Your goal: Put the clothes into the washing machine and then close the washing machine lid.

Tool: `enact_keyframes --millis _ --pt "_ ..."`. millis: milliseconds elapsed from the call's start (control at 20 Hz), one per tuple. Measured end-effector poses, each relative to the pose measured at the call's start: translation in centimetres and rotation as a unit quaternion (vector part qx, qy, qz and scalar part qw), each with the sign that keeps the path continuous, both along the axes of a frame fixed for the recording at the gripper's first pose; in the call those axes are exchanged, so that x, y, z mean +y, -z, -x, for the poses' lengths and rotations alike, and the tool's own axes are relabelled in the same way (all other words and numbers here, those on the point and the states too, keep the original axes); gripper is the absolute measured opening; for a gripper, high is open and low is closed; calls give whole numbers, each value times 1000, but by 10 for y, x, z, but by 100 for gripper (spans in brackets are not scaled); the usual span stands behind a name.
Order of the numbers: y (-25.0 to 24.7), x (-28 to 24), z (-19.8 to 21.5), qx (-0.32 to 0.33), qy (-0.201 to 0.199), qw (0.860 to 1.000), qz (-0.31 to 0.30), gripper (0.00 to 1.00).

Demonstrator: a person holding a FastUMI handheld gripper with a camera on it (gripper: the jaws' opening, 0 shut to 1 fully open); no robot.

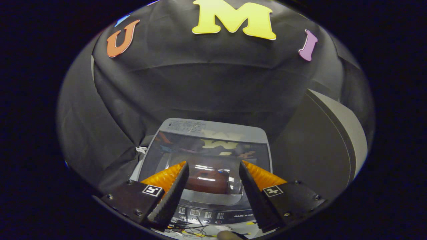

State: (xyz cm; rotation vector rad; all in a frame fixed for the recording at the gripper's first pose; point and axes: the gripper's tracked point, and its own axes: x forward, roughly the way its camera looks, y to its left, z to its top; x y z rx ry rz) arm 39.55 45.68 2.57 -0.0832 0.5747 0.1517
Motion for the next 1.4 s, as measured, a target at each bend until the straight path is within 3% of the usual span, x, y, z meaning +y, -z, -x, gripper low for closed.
enact_keyframes --millis 250,400,550,700,1000,1200,1400 --pt "-5 4 6 -5 -17 1000 0 95" --pt "-29 4 21 -40 -36 999 4 94" --pt "-69 3 55 -80 -58 995 -8 95" --pt "-146 -16 106 -155 -84 984 -18 95" --pt "-261 -108 225 -288 -83 952 -59 95" --pt "-287 -199 277 -346 -35 935 -63 100" --pt "-274 -292 315 -366 7 929 -47 100"
